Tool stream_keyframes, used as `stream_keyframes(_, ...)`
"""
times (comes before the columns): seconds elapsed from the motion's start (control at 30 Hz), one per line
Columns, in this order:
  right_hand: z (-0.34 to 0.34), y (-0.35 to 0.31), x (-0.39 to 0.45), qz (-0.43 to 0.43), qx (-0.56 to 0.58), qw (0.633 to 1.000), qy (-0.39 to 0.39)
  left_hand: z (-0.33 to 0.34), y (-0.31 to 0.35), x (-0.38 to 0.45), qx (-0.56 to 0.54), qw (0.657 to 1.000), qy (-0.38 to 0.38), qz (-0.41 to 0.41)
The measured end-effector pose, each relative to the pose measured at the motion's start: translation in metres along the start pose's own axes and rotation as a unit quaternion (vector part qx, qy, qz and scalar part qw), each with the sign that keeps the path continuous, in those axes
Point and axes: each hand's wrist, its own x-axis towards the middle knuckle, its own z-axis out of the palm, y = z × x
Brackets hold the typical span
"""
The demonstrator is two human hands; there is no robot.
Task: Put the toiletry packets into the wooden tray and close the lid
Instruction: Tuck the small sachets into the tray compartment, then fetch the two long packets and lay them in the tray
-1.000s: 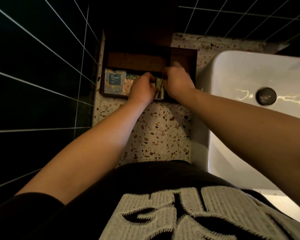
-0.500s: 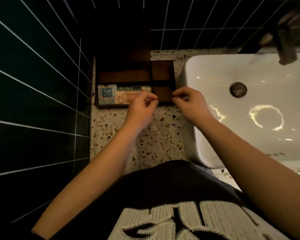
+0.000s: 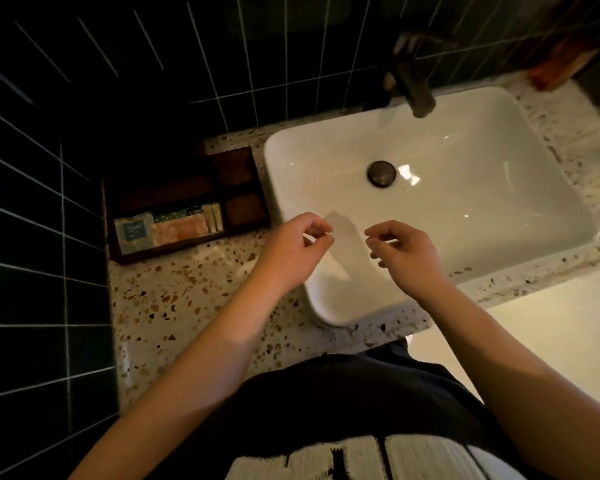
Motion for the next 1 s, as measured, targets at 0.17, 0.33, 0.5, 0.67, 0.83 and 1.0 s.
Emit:
stream_keyframes(0.17, -0.077, 0.047, 0.034, -0.002, 0.016, 1.000, 0.017, 0.067, 0.036, 0.034, -0.004, 1.000, 0.003, 0.006)
stream_keyframes(0.33, -0.182, 0.092, 0.087, -0.029, 0.017, 0.999, 0.003, 0.155, 0.092, 0.080, 0.006, 1.000, 0.022, -0.013)
stream_keyframes(0.5, -0.285, 0.133, 0.139, -0.032, 0.018, 0.999, -0.011, 0.243, 0.147, 0.122, 0.004, 0.999, 0.022, -0.044)
stream_keyframes(0.67, -0.371, 0.166, 0.174, -0.016, 0.022, 1.000, 0.010, 0.320, 0.211, 0.161, 0.003, 1.000, -0.001, -0.022)
stream_keyframes(0.83, -0.431, 0.209, 0.211, 0.023, -0.005, 0.999, 0.045, 0.384, 0.260, 0.213, 0.001, 0.998, -0.055, -0.014)
stream_keyframes(1.0, -0.449, 0.248, 0.250, 0.054, -0.098, 0.993, 0.049, 0.445, 0.273, 0.270, 0.028, 0.991, -0.069, -0.110)
